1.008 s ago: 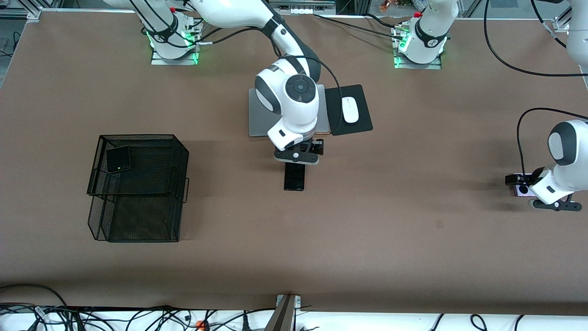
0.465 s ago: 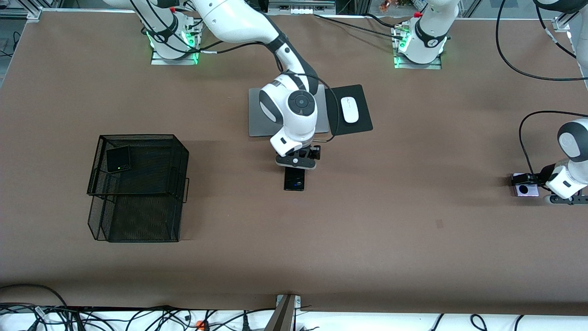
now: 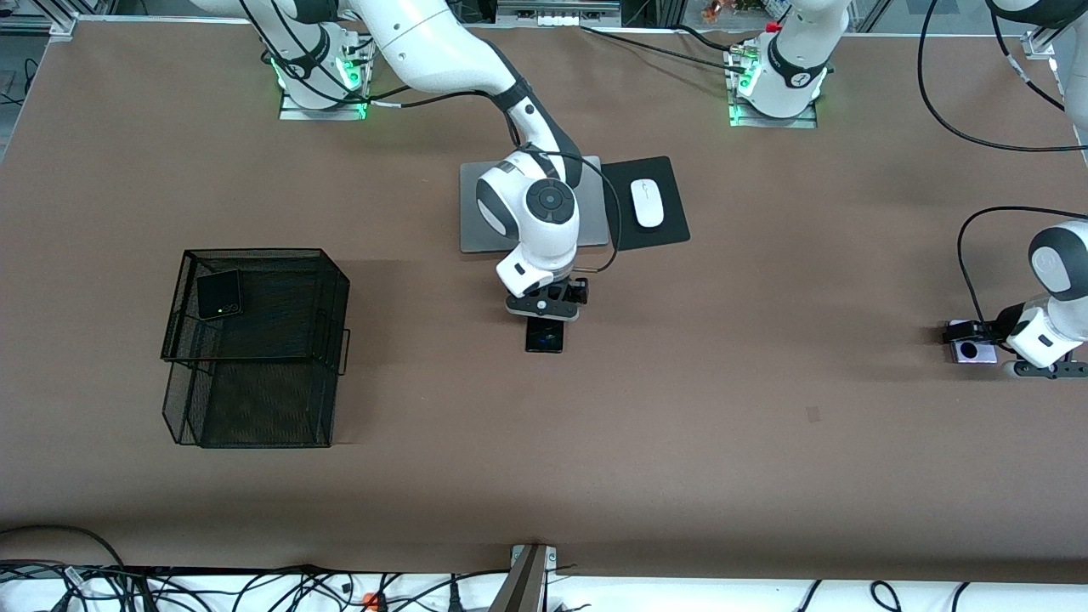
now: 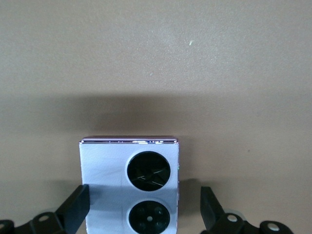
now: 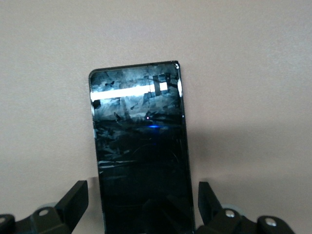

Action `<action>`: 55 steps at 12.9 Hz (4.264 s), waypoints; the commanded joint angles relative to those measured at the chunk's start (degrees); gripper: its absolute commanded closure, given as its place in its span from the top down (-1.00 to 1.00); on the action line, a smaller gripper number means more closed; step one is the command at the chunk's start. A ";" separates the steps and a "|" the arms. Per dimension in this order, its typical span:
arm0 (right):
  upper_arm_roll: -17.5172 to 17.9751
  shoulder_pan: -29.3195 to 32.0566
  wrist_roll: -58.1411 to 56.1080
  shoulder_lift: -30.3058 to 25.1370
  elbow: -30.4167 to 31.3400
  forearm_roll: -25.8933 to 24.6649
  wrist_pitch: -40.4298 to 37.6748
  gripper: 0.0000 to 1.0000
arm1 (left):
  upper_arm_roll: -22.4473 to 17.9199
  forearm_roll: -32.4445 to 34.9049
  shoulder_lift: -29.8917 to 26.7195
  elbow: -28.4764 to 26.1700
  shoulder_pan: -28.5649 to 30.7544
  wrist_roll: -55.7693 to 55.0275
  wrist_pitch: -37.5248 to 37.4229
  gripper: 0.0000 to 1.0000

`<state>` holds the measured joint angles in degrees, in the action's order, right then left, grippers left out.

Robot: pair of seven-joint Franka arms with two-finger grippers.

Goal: Place phones with both arms
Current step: 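Lift the black phone with the right gripper while the left gripper grasps, then drop the black phone into the basket while the left gripper sets down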

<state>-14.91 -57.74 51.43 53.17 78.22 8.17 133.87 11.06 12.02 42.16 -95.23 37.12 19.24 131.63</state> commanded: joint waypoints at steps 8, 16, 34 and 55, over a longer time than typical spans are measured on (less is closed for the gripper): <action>0.05 0.26 -1.86 0.71 -0.09 0.88 2.54 -1.00 | 0.45 3.18 1.87 2.33 0.32 0.27 0.38 1.00; -0.65 3.51 -3.18 -6.75 -9.30 0.88 -17.73 -1.00 | 0.97 3.36 1.00 2.50 -0.64 0.45 -1.89 -0.34; -29.64 7.12 -58.36 -50.54 45.95 -5.45 -8.75 -1.00 | 8.89 -4.99 1.07 16.83 -51.16 -46.19 -17.94 -0.45; -30.27 7.20 -58.20 -40.42 31.69 4.75 -17.09 1.00 | 7.39 -4.03 -10.23 18.32 -47.87 -46.71 -31.66 1.00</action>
<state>-44.49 -50.68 -6.53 13.41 117.13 12.61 126.29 18.71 8.31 37.70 -74.44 -13.78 -34.07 105.79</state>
